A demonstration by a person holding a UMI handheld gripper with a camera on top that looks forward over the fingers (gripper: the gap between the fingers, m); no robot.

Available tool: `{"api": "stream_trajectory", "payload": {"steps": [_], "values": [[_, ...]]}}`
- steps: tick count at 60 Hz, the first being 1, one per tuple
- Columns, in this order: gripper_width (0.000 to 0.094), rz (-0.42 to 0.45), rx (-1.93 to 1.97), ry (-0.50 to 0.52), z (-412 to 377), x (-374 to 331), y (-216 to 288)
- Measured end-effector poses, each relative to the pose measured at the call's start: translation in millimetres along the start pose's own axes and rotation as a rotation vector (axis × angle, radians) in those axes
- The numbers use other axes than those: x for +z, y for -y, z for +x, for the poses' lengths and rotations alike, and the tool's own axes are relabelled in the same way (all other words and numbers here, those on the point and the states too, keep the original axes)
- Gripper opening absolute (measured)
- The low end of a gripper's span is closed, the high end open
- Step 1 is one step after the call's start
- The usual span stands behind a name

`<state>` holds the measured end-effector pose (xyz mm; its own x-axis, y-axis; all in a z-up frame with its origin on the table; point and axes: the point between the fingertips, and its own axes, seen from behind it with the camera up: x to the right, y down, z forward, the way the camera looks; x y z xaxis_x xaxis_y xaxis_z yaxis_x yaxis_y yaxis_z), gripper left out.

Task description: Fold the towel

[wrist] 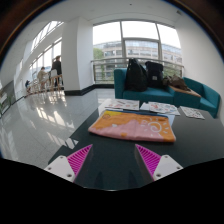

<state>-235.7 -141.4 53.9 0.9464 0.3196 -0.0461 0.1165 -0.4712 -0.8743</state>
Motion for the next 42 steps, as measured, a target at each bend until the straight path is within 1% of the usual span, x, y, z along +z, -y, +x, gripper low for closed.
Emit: {"api": "stream_trajectory", "payload": {"steps": [4,5,7,13,17,19,21,23,30,32,34,35,36,38,40,42], "values": [[0.0845,0.006,-0.003,-0.005,-11,27,15],[0.0843,0.006,-0.006,-0.005,-19,43,26],[0.0838,0.003,-0.010,-0.007,-25,60,33],[0.0779,0.008,-0.031,-0.017,-46,112,59],[0.0710,0.008,-0.050,-0.033,-54,136,68],[0.0651,0.004,-0.055,-0.049,-53,163,76],[0.0595,-0.012,-0.058,-0.066,-53,176,76],[0.0559,-0.047,-0.061,-0.079,-53,186,73],[0.0483,-0.127,-0.062,-0.120,-48,218,63],[0.0463,-0.149,-0.052,-0.115,-48,220,57],[0.0463,-0.177,-0.049,-0.105,-50,223,50],[0.0463,-0.185,-0.056,-0.100,-52,223,48],[0.0449,-0.170,-0.066,-0.102,-51,224,52],[0.0426,-0.176,-0.093,-0.111,-56,224,53],[0.0371,-0.169,-0.116,-0.103,-55,224,51],[0.0280,-0.170,-0.122,-0.089,-60,225,49]]}}
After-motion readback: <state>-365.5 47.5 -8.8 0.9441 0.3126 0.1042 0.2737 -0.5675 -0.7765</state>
